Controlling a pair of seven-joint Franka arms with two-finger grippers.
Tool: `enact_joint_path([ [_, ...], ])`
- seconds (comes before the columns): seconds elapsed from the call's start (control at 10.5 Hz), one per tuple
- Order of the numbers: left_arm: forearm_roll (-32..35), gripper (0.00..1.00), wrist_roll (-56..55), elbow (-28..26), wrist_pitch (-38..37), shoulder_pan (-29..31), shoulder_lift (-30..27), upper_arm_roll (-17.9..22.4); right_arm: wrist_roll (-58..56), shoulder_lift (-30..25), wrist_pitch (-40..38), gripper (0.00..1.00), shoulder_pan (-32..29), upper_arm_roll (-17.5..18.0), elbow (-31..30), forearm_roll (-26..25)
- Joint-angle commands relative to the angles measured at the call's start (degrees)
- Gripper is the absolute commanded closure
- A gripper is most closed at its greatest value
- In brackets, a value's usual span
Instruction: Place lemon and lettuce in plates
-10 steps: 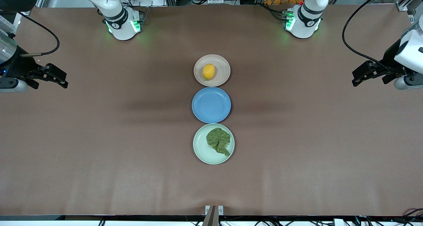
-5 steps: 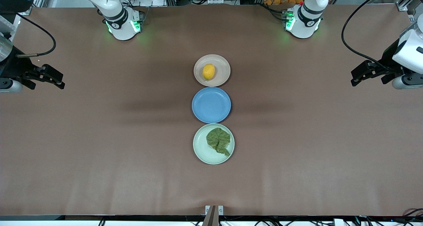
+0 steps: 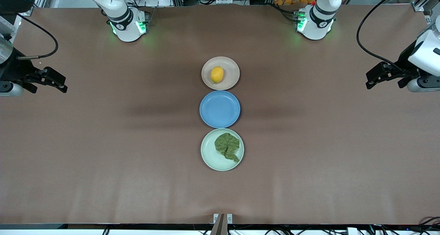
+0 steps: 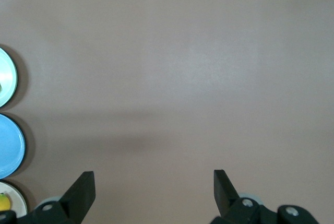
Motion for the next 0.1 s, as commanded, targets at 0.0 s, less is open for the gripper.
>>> enact_joint_path([
  [0.0, 0.7, 0.0, 1.5, 0.1, -0.2, 0.4, -0.7, -0.2, -0.2, -0.9, 0.2, 0.0, -1.2, 0.5, -0.5, 1.2],
])
